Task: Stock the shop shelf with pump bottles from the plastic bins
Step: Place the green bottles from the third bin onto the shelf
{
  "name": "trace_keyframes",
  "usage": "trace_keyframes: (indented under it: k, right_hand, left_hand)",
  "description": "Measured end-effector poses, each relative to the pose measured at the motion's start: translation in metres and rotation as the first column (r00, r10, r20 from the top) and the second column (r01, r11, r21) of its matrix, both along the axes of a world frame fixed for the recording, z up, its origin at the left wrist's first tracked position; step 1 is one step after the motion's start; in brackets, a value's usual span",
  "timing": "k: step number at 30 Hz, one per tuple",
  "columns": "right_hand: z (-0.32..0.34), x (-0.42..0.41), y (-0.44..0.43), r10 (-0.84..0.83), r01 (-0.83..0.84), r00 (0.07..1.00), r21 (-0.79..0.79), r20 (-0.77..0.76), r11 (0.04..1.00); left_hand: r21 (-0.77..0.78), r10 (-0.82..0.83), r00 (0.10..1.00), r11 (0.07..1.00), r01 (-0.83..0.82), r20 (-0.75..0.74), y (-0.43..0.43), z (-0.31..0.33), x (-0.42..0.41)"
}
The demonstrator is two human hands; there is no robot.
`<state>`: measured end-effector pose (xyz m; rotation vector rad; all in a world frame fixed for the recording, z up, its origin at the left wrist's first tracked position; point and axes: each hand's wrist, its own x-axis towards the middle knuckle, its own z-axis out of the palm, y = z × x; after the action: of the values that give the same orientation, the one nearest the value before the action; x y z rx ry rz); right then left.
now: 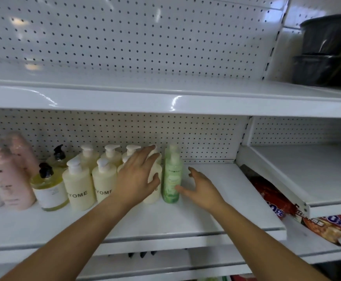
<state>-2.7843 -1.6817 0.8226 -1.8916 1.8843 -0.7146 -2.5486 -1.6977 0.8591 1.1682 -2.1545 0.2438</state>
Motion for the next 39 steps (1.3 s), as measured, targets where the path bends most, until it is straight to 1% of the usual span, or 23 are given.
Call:
trace_keyframes:
  k: [2, 4, 7, 9, 11, 15, 19, 22, 26, 29, 34, 39]
  right_hand:
    - [0.016, -0.008, 0.006, 0.017, -0.025, 0.997, -0.099, -0.079, 0.995]
    - [0.034, -0.013, 0.009, 0.038, -0.072, 0.987, -0.218, -0.158, 0.973]
    - [0.065, -0.007, 0.012, 0.081, -0.161, 0.965, -0.324, -0.248, 0.932]
    - [0.082, 0.007, 0.015, 0.111, -0.216, 0.949, -0.354, -0.294, 0.91]
    - [0.094, 0.029, 0.017, 0.16, -0.275, 0.935, -0.364, -0.315, 0.89]
    - [0.101, 0.091, 0.032, 0.346, -0.449, 0.883, -0.35, -0.318, 0.822]
    - [0.086, 0.171, 0.053, 0.51, -0.633, 0.76, -0.28, -0.402, 0.722]
    - [0.069, 0.232, 0.076, 0.61, -0.737, 0.661, -0.222, -0.437, 0.639]
    - [0.054, 0.316, 0.11, 0.72, -0.856, 0.506, -0.178, -0.475, 0.485]
    - [0.045, 0.382, 0.136, 0.784, -0.913, 0.401, -0.133, -0.474, 0.387]
    - [0.027, 0.491, 0.177, 0.838, -0.969, 0.239, -0.06, -0.491, 0.241]
    - [0.003, 0.589, 0.219, 0.87, -0.99, 0.138, -0.063, -0.474, 0.123]
  left_hand:
    - [0.006, 0.076, 0.997, 0.997, -0.076, -0.001, 0.007, 0.011, 0.004]
    - [0.044, 0.187, 0.982, 0.981, -0.188, 0.023, 0.018, 0.022, 0.01]
    - [0.155, 0.342, 0.936, 0.924, -0.35, 0.078, 0.041, 0.031, 0.023]
    - [0.201, 0.414, 0.895, 0.874, -0.442, 0.167, 0.061, 0.032, 0.036]
    - [0.227, 0.467, 0.856, 0.829, -0.512, 0.222, 0.082, 0.032, 0.053]
    - [0.293, 0.596, 0.765, 0.706, -0.644, 0.244, 0.131, 0.025, 0.095]
    - [0.315, 0.692, 0.646, 0.565, -0.763, 0.322, 0.19, 0.02, 0.147]
    - [0.328, 0.743, 0.552, 0.45, -0.831, 0.379, 0.234, 0.014, 0.195]
    - [0.382, 0.802, 0.457, 0.312, -0.87, 0.385, 0.293, 0.007, 0.254]
    - [0.397, 0.855, 0.36, 0.204, -0.895, 0.373, 0.332, 0.0, 0.299]
    - [0.436, 0.9, 0.252, 0.08, -0.897, 0.354, 0.391, -0.021, 0.376]
    - [0.436, 0.918, 0.138, -0.041, -0.899, 0.371, 0.441, -0.046, 0.454]
